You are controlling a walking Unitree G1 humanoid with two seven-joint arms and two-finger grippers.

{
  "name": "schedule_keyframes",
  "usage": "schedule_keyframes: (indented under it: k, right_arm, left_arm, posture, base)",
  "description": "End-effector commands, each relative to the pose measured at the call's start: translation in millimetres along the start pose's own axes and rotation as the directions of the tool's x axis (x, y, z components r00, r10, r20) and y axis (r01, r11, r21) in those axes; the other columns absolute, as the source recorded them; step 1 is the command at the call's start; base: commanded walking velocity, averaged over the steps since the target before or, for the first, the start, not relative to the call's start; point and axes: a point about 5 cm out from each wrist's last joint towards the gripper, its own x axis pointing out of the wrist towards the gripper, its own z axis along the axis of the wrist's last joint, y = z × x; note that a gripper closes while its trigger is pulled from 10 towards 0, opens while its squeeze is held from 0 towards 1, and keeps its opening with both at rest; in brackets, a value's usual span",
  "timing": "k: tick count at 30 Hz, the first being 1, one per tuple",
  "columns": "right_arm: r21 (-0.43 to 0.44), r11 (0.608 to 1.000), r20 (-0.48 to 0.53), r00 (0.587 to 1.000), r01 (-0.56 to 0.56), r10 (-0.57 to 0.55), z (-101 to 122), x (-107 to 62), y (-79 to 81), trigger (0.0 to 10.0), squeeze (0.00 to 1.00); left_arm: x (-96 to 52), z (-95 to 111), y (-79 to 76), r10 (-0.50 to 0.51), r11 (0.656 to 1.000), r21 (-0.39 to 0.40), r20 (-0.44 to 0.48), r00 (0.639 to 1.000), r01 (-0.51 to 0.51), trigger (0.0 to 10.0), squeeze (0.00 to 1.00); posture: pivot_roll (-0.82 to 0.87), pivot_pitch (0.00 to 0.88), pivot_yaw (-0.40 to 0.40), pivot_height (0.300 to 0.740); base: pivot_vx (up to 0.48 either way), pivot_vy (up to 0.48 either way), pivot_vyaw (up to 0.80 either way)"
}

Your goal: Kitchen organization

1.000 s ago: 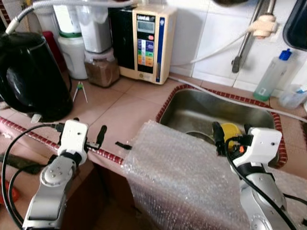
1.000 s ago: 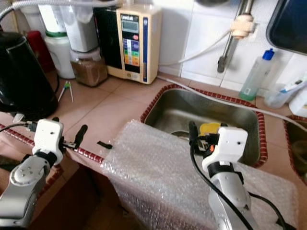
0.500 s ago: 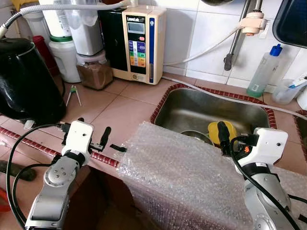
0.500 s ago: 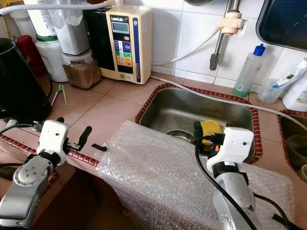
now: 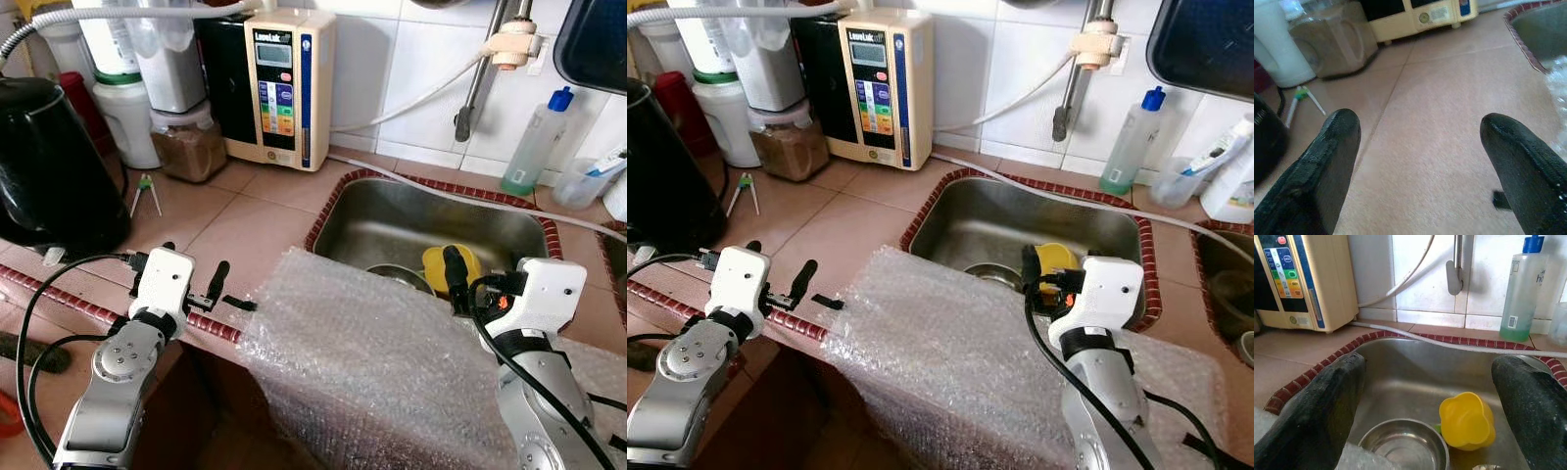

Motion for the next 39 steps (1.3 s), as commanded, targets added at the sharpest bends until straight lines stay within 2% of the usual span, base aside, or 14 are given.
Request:
schedule_keyframes:
  k: [1,16,30,39]
  right_arm:
    - [0.003,1.0,-0.01,1.0,-0.003,0.003,-0.6,1.1,-0.9,10.0,0.0]
    - [0.003,1.0,-0.013,1.0,-0.002,0.002,-1.5,2.0,-1.8,10.0,0.0]
    - [0.007,1.0,-0.013,1.0,-0.024,0.024,-3.0,5.4,3.9,10.0,0.0]
    - [-0.002,1.0,-0.017,0.999,-0.031,0.031,-4.0,5.7,4.3,10.0,0.0]
  left_arm:
    - [-1.3,0.7,-0.4,0.001,1.0,0.003,-0.003,1.0,-0.001,10.0,0.0]
    - [0.7,0.1,-1.9,0.004,1.0,-0.006,-0.007,1.0,-0.004,10.0,0.0]
    - [-0.2,-0.1,-2.8,0.002,1.0,-0.002,-0.003,1.0,-0.002,10.0,0.0]
    - [0.5,1.1,-7.4,-0.001,1.0,-0.008,0.012,1.0,0.001,10.0,0.0]
  posture:
    - [0.1,0.0,-0.002,0.74]
    - [0.1,0.0,-0.003,0.74]
    - [0.11,0.0,-0.009,0.74]
    - [0.1,0.0,-0.014,0.74]
  base:
    - [-0.315,0.0,0.0]
    - [-0.314,0.0,0.0]
    - [-0.265,0.0,0.0]
    - [-0.128,0.0,0.65]
